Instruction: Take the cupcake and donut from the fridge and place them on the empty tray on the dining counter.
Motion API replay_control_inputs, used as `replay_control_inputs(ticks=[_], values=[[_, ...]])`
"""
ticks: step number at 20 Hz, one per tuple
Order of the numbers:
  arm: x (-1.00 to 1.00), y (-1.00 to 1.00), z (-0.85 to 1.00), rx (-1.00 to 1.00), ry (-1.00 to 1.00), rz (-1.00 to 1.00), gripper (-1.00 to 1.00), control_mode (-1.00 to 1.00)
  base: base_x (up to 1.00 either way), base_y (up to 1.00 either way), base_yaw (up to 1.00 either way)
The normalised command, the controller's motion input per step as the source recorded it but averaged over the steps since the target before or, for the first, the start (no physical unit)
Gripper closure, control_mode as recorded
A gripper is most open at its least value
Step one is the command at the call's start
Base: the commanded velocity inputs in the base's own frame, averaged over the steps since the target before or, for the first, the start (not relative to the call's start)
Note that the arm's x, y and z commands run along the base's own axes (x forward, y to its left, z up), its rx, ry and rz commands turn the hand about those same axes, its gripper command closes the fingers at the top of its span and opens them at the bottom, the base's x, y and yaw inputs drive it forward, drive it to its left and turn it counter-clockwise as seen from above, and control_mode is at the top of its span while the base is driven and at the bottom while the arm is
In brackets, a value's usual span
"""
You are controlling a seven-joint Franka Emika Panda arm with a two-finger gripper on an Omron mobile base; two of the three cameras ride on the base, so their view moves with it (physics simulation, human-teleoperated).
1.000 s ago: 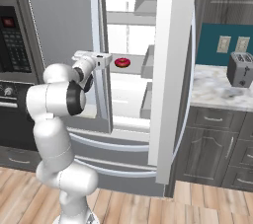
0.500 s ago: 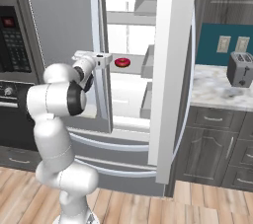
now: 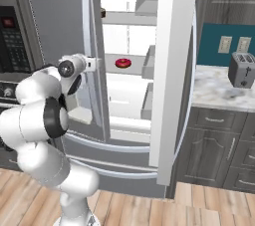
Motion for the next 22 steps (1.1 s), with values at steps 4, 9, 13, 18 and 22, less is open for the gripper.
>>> replay_control_inputs(ticks=[4, 9, 13, 18, 22], values=[[-1.0, 1.0, -0.3, 0.09, 0.11, 0.0, 1.0, -1.0, 0.0, 0.0, 0.0], [-1.0, 1.0, -0.41, 0.1, 0.0, 0.0, 1.0, -1.0, 0.0, 0.0, 0.0], [-1.0, 1.0, -0.28, 0.16, 0.01, 0.0, 1.0, -1.0, 0.0, 0.0, 0.0], [-1.0, 0.93, 0.0, 0.22, 0.08, 0.0, 1.0, -1.0, 0.0, 0.0, 0.0], [-1.0, -0.16, 0.63, 0.16, 0.0, 0.0, -1.0, -1.0, 0.0, 0.0, 0.0]])
